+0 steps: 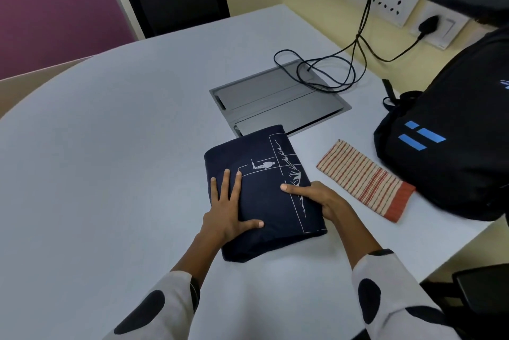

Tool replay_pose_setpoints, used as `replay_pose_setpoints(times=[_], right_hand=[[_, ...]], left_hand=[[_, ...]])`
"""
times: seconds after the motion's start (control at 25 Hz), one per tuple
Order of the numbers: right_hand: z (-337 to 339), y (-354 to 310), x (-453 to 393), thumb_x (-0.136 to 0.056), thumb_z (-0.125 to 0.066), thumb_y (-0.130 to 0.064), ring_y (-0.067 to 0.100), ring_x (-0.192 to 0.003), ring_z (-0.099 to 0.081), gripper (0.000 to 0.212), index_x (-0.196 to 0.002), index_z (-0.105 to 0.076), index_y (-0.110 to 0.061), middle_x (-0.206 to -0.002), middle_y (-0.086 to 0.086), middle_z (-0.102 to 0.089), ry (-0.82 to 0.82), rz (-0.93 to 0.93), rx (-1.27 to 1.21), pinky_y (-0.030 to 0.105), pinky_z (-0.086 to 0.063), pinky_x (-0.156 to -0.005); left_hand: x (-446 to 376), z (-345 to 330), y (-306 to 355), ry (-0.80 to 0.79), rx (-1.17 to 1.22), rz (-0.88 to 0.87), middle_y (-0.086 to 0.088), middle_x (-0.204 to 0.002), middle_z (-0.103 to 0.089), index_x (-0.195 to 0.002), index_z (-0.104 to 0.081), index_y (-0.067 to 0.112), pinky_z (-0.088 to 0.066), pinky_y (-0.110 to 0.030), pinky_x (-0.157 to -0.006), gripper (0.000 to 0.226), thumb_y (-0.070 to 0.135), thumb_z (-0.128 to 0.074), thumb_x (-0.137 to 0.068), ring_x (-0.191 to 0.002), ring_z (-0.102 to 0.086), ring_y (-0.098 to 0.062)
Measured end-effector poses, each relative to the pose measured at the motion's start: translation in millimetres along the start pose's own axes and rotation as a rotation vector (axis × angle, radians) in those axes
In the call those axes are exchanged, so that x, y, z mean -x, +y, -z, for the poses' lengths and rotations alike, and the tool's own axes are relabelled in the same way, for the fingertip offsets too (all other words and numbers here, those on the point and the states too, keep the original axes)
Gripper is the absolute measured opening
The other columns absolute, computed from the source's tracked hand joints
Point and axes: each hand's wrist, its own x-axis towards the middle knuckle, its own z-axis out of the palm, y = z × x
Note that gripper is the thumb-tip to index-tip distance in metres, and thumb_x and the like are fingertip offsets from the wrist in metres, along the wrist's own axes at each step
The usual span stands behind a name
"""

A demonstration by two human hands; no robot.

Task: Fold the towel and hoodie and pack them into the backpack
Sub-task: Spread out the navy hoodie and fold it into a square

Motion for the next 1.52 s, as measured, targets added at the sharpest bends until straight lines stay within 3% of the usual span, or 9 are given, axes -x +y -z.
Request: replay_pose_setpoints(times=[0.24, 0.32, 0.52, 0.68, 1.0, 1.16, 1.24, 1.36, 1.52], right_hand=[[-25.1, -35.0, 29.9, -0.064, -0.086, -0.013, 0.026, -0.089, -0.071, 0.056, -0.115, -0.064, -0.006, -0.100, 0.011, -0.073, 0.013, 0.158, -0.021, 0.040, -0.057, -0.082], [-39.9, -61.0, 42.2, -0.064, -0.085, -0.010, 0.025, -0.095, -0.068, 0.061, -0.118, -0.057, -0.010, -0.110, 0.009, -0.069, 0.059, 0.281, 0.083, 0.042, -0.055, -0.087], [-120.5, -101.3, 76.3, -0.072, -0.079, -0.032, 0.027, -0.116, -0.049, 0.089, -0.142, -0.027, -0.017, -0.133, 0.007, -0.041, 0.466, 0.649, 1.046, 0.038, -0.046, -0.089], [-188.4, -43.4, 74.2, -0.066, -0.085, -0.029, 0.027, -0.110, -0.050, 0.098, -0.145, -0.028, -0.017, -0.131, 0.012, -0.043, 0.610, 0.772, 1.392, 0.033, -0.051, -0.076], [-261.8, 94.6, 82.2, -0.034, -0.095, -0.037, 0.021, -0.078, -0.059, 0.109, -0.132, -0.053, -0.013, -0.105, 0.010, -0.060, 0.301, 0.824, 1.529, 0.025, -0.049, -0.046], [-243.6, 85.8, 72.1, -0.063, -0.081, -0.051, 0.012, -0.071, -0.055, 0.051, -0.102, -0.069, -0.020, -0.091, -0.001, -0.059, 0.290, 1.142, 1.382, 0.020, -0.043, -0.046], [-222.9, 54.5, 57.1, -0.084, -0.060, -0.048, 0.014, -0.073, -0.055, 0.033, -0.095, -0.070, -0.019, -0.085, -0.002, -0.060, 0.317, 1.331, 1.267, 0.025, -0.047, -0.056], [-197.3, 7.7, 33.1, -0.089, -0.044, -0.055, 0.022, -0.107, -0.054, 0.051, -0.120, -0.064, -0.019, -0.115, 0.004, -0.061, 0.358, 1.297, 1.219, 0.040, -0.046, -0.087], [-183.9, 3.6, 7.6, -0.080, -0.025, -0.080, 0.025, -0.148, -0.001, 0.085, -0.151, -0.019, -0.033, -0.161, 0.002, -0.009, 0.202, 0.962, 1.395, 0.062, -0.004, -0.113]], left_hand=[[6.8, 13.4, -11.9, 0.018, 0.184, 0.001, 0.004, -0.157, 0.024, -0.147, 0.019, 0.033, -0.028, -0.055, -0.109, 0.122, 0.067, -0.066, -0.067, -0.145, 0.016, -0.031], [8.6, 20.9, -19.1, 0.065, 0.303, -0.045, 0.005, -0.160, 0.012, -0.147, 0.017, 0.040, -0.031, -0.053, -0.110, 0.122, 0.064, -0.071, -0.066, -0.147, 0.000, -0.026], [18.1, 47.7, -22.9, 0.075, 1.091, -0.025, 0.008, -0.146, -0.040, -0.147, -0.022, 0.038, -0.048, -0.038, -0.099, 0.065, 0.029, -0.058, -0.093, -0.127, -0.048, -0.018], [31.4, 67.3, -55.4, 0.151, 1.658, 0.230, -0.010, -0.118, -0.066, -0.127, -0.055, 0.019, -0.057, -0.043, -0.083, 0.042, 0.046, -0.046, -0.095, -0.105, -0.066, -0.029], [65.8, 23.1, -123.9, 0.457, 1.352, 0.710, -0.010, -0.131, -0.055, -0.143, -0.030, 0.021, -0.054, -0.046, -0.086, 0.087, 0.052, -0.073, -0.075, -0.111, -0.058, -0.031], [69.0, 35.7, -135.1, 0.571, 1.224, 0.625, -0.005, -0.107, -0.062, -0.128, -0.052, 0.018, -0.054, -0.044, -0.087, 0.060, 0.049, -0.069, -0.080, -0.095, -0.059, -0.020], [65.7, 45.7, -138.8, 0.501, 1.314, 0.631, -0.001, -0.113, -0.058, -0.121, -0.057, 0.013, -0.051, -0.038, -0.085, 0.055, 0.045, -0.071, -0.079, -0.100, -0.054, -0.018], [61.5, 53.9, -143.1, 0.445, 1.296, 0.638, -0.005, -0.112, -0.061, -0.115, -0.060, 0.006, -0.046, -0.032, -0.079, 0.046, 0.033, -0.073, -0.081, -0.097, -0.056, -0.019], [64.1, 60.5, -147.2, 0.442, 1.493, 0.691, -0.008, -0.099, -0.064, -0.106, -0.059, 0.005, -0.054, -0.033, -0.075, 0.028, 0.023, -0.068, -0.087, -0.091, -0.062, -0.024]])
